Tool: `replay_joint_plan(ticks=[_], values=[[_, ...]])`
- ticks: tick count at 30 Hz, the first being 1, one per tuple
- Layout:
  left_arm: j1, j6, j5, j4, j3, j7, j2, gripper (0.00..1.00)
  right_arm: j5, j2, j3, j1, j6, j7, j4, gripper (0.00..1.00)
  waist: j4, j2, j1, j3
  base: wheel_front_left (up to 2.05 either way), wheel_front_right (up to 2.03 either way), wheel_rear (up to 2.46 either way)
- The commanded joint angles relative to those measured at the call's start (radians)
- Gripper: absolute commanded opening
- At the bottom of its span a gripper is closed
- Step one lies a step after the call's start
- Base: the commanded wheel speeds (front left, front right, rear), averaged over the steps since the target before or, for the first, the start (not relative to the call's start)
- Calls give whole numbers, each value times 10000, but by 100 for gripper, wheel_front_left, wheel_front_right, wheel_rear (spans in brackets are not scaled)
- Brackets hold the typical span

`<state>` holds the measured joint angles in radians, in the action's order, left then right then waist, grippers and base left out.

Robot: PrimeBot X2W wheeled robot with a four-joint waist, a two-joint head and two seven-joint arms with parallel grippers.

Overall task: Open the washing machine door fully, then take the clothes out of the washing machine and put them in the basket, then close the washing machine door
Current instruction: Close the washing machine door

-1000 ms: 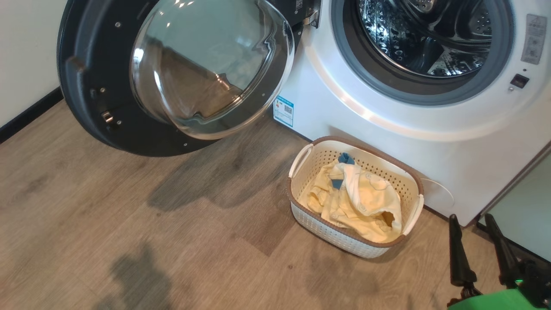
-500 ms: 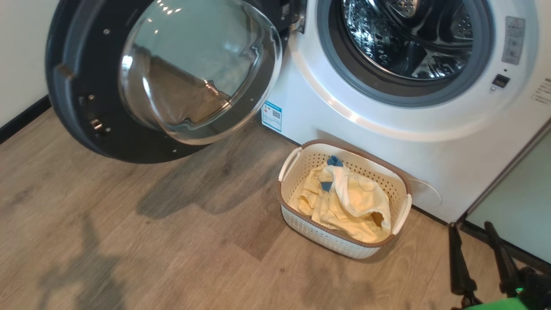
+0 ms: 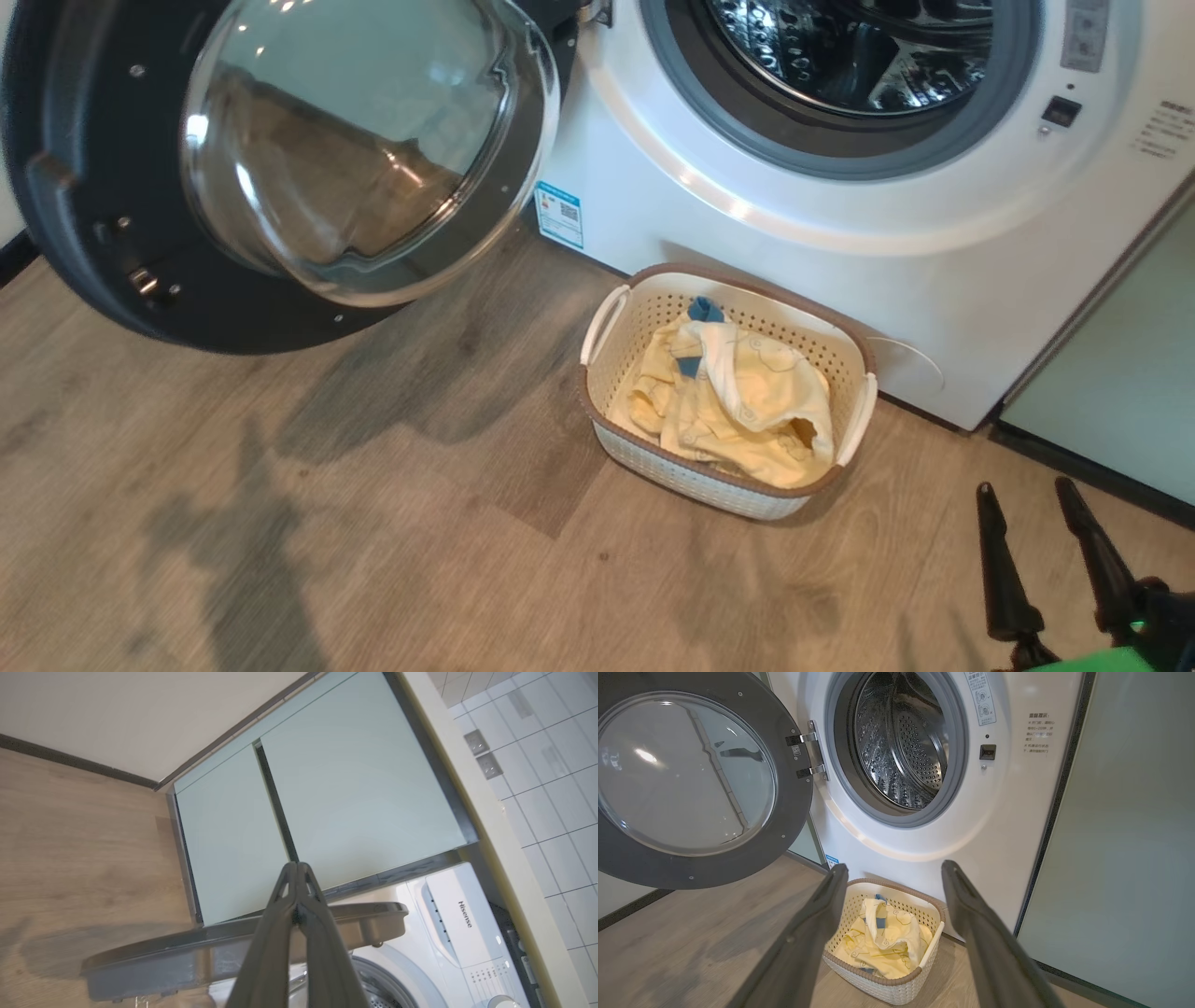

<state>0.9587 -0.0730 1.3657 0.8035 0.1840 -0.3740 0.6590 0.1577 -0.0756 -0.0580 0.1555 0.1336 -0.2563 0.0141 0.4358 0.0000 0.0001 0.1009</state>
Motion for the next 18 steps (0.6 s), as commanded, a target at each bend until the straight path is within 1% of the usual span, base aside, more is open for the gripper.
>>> replay_joint_plan(ticks=[1, 4, 6, 18], values=[[-68, 24, 91, -246, 80, -242, 686, 0, -49, -284, -179, -357, -29, -53, 380, 100, -61, 0, -1, 75, 0, 0, 0], [-271, -49, 167, -321, 74, -522, 701, 0, -42, -383, -176, -385, -29, -35, 427, 100, -120, 0, -1, 237, 0, 0, 0], [-398, -83, 232, -385, 159, -495, 660, 0, -50, -441, -161, -409, -29, 3, 497, 100, -146, 0, -1, 362, 0, 0, 0], [-849, -171, 453, -527, 738, 340, 329, 0, -86, -744, 13, -485, -29, 323, 1011, 100, -226, 0, -1, 1125, 0, 0, 0]])
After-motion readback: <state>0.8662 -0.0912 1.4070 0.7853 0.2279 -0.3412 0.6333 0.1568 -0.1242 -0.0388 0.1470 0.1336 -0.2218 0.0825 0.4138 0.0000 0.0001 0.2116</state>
